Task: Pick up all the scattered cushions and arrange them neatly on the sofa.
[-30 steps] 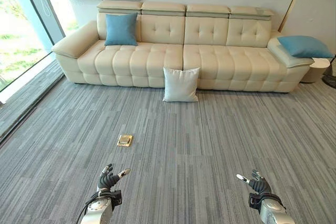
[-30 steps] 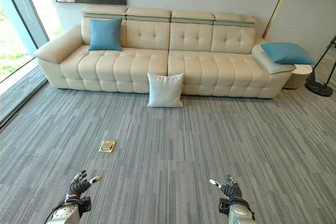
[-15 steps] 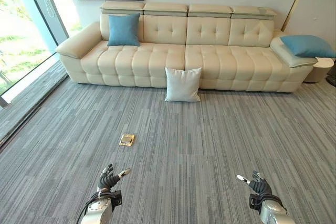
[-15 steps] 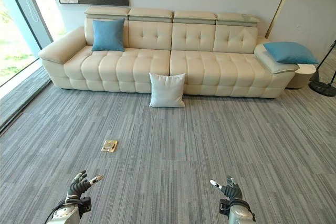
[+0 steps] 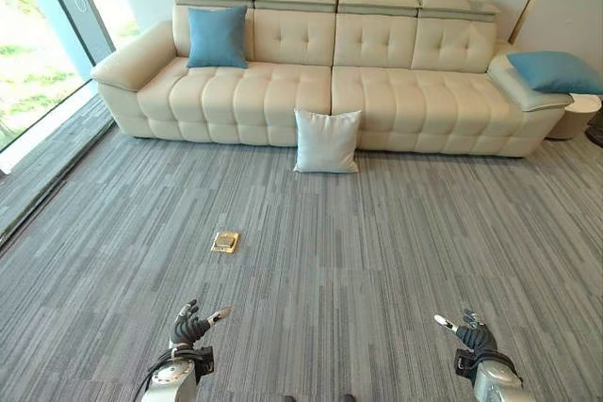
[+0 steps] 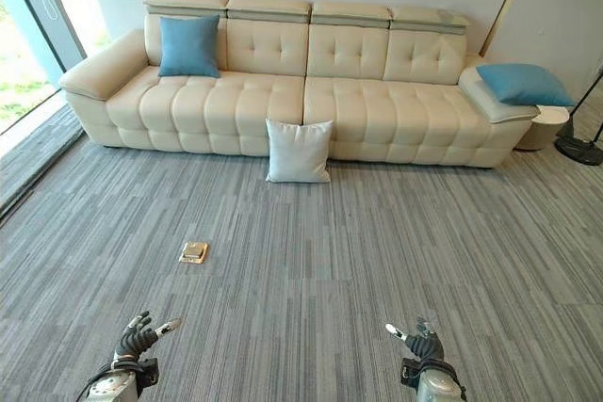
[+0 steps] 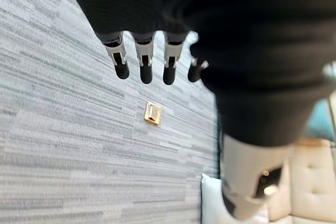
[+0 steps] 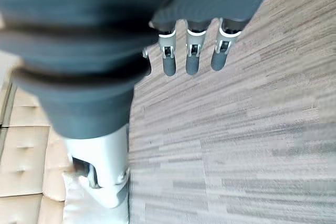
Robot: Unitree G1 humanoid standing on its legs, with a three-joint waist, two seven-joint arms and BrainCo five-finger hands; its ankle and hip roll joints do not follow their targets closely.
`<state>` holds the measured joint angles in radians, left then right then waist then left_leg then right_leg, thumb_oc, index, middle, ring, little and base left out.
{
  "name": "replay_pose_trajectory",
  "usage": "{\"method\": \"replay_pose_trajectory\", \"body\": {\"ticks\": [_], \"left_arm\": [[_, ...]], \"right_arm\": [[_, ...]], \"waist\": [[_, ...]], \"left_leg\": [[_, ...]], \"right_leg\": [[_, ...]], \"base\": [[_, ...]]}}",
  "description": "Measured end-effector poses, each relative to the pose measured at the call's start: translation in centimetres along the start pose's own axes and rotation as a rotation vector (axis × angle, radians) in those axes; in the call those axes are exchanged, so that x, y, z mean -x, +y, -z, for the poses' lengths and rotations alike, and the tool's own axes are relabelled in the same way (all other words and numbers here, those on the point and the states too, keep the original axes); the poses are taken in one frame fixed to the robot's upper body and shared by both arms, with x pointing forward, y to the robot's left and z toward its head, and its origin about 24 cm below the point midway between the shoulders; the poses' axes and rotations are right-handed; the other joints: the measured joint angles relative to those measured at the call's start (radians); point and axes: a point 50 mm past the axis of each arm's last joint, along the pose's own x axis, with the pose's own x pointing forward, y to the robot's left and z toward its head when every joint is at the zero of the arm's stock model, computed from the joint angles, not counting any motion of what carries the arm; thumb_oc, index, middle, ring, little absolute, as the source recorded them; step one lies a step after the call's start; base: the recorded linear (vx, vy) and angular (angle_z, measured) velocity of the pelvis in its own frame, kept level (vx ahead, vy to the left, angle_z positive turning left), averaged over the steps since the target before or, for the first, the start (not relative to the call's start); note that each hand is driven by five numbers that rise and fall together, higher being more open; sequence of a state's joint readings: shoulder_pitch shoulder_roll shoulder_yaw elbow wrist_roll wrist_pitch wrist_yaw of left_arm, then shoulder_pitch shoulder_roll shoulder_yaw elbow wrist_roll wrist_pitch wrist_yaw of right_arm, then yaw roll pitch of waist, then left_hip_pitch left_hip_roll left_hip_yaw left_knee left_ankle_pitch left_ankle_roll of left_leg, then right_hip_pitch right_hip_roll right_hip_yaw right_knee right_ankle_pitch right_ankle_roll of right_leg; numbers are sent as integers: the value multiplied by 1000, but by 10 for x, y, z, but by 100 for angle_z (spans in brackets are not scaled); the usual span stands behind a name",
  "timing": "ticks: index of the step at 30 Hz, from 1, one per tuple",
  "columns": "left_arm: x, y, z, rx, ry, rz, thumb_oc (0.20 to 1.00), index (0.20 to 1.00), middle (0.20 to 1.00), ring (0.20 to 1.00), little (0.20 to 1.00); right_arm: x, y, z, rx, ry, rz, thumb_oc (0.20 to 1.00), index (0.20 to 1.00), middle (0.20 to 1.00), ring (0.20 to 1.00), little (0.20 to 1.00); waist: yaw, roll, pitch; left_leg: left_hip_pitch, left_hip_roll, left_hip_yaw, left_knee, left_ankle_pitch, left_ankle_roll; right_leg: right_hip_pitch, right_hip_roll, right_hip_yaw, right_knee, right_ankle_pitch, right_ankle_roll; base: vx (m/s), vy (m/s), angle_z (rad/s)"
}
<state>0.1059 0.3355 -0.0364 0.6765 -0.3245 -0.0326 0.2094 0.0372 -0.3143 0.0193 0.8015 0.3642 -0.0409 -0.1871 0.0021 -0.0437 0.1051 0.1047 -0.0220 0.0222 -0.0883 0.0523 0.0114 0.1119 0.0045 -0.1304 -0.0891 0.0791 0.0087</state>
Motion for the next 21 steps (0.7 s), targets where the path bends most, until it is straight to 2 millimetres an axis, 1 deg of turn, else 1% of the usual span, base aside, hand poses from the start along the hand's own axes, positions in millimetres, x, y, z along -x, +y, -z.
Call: {"method": "replay_pose_trajectory", "body": {"ticks": [7, 8, 9, 10, 12, 13, 14, 15, 16, 17, 18, 19, 20, 21], "left_arm": [[0, 1, -1, -2, -4, -8, 1000, 1000, 1000, 1000, 1000], [-1, 2, -2, -3, -6, -8, 1000, 1000, 1000, 1000, 1000], [-1, 1, -2, -4, -7, -6, 1000, 1000, 1000, 1000, 1000], [-2, 1, -3, -6, -6, -6, 1000, 1000, 1000, 1000, 1000], [-6, -3, -4, -1, 7, -6, 1000, 1000, 1000, 1000, 1000], [-7, -4, -6, -2, 3, -4, 1000, 1000, 1000, 1000, 1000], [-7, -5, -8, -4, -2, 0, 1000, 1000, 1000, 1000, 1000], [-7, -5, -8, -4, -1, 2, 1000, 1000, 1000, 1000, 1000], [-8, -6, -11, -1, -11, 2, 1000, 1000, 1000, 1000, 1000], [-9, -7, -14, 2, -19, 3, 1000, 1000, 1000, 1000, 1000], [-10, -9, -18, 6, -30, 8, 1000, 1000, 1000, 1000, 1000], [-11, -9, -19, 8, -31, 7, 1000, 1000, 1000, 1000, 1000], [-11, -9, -18, 10, -29, 6, 1000, 1000, 1000, 1000, 1000], [-10, -10, -17, 12, -23, 7, 1000, 1000, 1000, 1000, 1000]], "right_arm": [[-1, 2, -3, 4, -7, -4, 1000, 1000, 1000, 1000, 1000], [-1, 2, -3, 5, -7, -5, 1000, 1000, 1000, 1000, 1000], [-2, 1, -5, 3, -12, -4, 1000, 1000, 1000, 1000, 1000], [-3, 1, -8, 4, -20, -4, 1000, 1000, 1000, 1000, 1000], [-6, 1, -16, 7, -41, -5, 1000, 1000, 1000, 1000, 1000], [-6, 1, -17, 12, -42, -4, 1000, 1000, 1000, 1000, 1000], [-7, 1, -20, 13, -49, -3, 1000, 1000, 1000, 1000, 1000], [-5, -1, -16, 21, -38, -1, 1000, 1000, 1000, 1000, 1000], [-5, -2, -14, 23, -34, 2, 1000, 1000, 1000, 1000, 1000], [-6, -2, -18, 17, -43, 3, 1000, 1000, 1000, 1000, 1000], [-7, -2, -20, 8, -49, 8, 1000, 1000, 1000, 1000, 1000], [-7, -3, -21, 1, -51, 12, 1000, 1000, 1000, 1000, 1000], [-7, -3, -21, -5, -50, 16, 1000, 1000, 1000, 1000, 1000], [-8, -7, -19, -15, -43, 31, 1000, 1000, 1000, 1000, 1000]], "waist": [[5, -7, 11], [5, -11, 16], [3, -9, 23], [0, 1, 42], [1, 23, 74], [-5, 23, 88], [-1, 26, 106], [-8, 25, 113], [-8, 28, 120], [-6, 34, 130], [-6, 33, 132], [-8, 34, 136], [-9, 35, 137], [-14, 29, 136]], "left_leg": [[-22, -2, 14, 0, 0, 2], [-32, -6, 16, 0, -3, 6], [-35, -10, 17, 0, -11, 21], [-40, -7, 15, 0, -7, 33], [-47, 3, 13, 0, -7, 45], [-46, -11, 15, 0, -10, 54], [-33, -14, 14, 1, -8, 64], [-29, -24, 7, 2, -5, 79], [-33, -29, 4, 5, -11, 89], [-37, -23, 4, 8, -12, 91], [-42, -16, 4, 12, -12, 91], [-37, -15, 4, 10, -13, 90], [-34, -16, 4, 10, -13, 90], [-20, -17, 8, 11, -36, 82]], "right_leg": [[-27, -2, 14, 6, 5, 3], [-41, -5, 14, 10, 6, 6], [-64, -7, 15, 46, 5, 8], [-97, -12, 13, 117, -12, 23], [-197, -23, 13, 306, -61, 59], [-273, -44, 19, 452, -71, 68], [-330, -57, 18, 564, -81, 70], [-384, -78, 12, 647, -124, 72], [-415, -82, 14, 603, -161, 77], [-413, -77, 0, 464, -164, 89], [-401, -69, -16, 320, -151, 119], [-401, -64, -21, 248, -140, 132], [-392, -64, -26, 201, -134, 141], [-381, -63, -36, 96, -118, 154]], "base": [[18, 109, -6], [-34, 181, -8], [-32, 192, -3], [-17, 192, -14], [40, 158, -5], [124, 87, 1], [183, 32, 14], [318, -30, 11], [328, -56, 16], [378, -85, 3], [325, -89, 3], [388, -115, 5], [427, -130, -4], [496, -149, -6]]}}
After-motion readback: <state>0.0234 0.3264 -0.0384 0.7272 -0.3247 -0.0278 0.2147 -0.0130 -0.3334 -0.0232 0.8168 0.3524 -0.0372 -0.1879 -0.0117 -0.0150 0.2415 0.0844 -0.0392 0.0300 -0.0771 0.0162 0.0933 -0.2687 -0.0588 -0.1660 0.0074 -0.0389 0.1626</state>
